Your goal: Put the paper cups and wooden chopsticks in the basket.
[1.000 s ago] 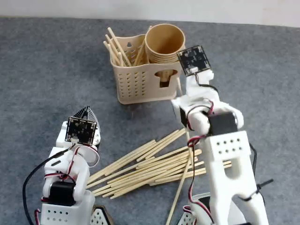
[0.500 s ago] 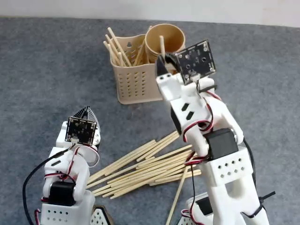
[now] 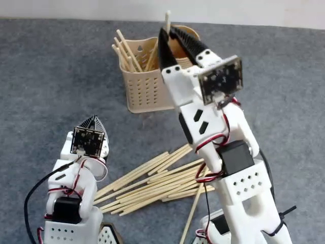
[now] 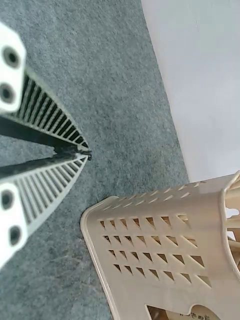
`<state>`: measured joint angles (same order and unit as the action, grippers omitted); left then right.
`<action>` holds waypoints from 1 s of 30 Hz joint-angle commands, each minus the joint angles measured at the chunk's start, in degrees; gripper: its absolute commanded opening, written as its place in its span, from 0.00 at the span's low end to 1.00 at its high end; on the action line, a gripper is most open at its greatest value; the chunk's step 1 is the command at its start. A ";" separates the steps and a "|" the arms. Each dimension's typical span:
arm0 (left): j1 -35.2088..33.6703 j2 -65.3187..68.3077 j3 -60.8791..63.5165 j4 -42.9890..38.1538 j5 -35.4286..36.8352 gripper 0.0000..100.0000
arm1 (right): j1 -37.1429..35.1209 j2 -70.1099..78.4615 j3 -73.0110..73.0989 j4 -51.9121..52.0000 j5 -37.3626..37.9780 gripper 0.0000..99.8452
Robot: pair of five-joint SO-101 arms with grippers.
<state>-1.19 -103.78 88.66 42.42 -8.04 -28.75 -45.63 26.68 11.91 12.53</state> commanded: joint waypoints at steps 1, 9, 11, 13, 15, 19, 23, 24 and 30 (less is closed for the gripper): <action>-0.04 -0.40 -0.57 -1.14 -0.09 0.01 | -1.10 -1.45 -2.68 -5.76 0.44 0.01; -0.04 -0.40 -0.57 -1.14 -0.09 0.01 | -5.49 -1.45 -2.77 -8.48 0.70 0.01; -0.04 -0.40 -0.57 -1.14 -0.09 0.01 | -5.76 -1.36 -2.77 -8.48 0.70 0.01; -0.04 -0.40 -0.48 -1.14 -0.09 0.01 | -5.76 -0.57 -2.77 -8.48 0.79 0.01; -0.04 -0.40 -0.48 -1.14 -0.09 0.01 | -5.49 1.80 -4.53 -8.92 0.79 0.01; -0.04 -0.40 -0.48 -1.14 -0.09 0.01 | -5.41 8.04 -10.24 -9.19 0.79 0.01; -0.04 -0.40 -0.48 -1.14 -0.09 0.01 | -5.41 14.20 -15.25 -9.01 0.79 0.01; -0.04 -0.40 -0.48 -1.14 -0.09 0.01 | -5.41 15.52 -16.31 -8.92 0.79 0.01; -0.04 -0.40 -0.48 -1.14 -0.09 0.01 | -5.32 22.02 -18.15 -8.84 0.79 0.01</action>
<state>-1.19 -103.78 88.66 42.42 -8.04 -33.76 -24.35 11.91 4.53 12.70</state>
